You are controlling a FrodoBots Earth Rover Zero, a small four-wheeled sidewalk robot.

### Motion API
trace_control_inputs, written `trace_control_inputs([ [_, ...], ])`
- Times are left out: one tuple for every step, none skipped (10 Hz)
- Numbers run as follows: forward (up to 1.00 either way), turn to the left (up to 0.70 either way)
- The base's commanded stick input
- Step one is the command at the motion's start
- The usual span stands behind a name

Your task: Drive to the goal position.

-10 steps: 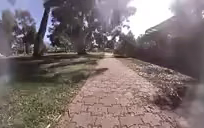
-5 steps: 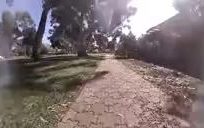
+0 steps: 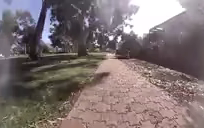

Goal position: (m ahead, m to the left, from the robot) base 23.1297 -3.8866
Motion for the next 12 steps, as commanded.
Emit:
trace_control_inputs([
  [0.70, 0.00],
  [0.70, 0.00],
  [0.70, 0.00],
  [0.70, 0.00],
  [0.70, 0.00],
  [0.70, 0.00],
  [0.70, 0.00],
  [0.70, 0.00],
  [0.70, 0.00],
  [0.70, 0.00],
  [0.70, 0.00],
  [0.70, 0.00],
])
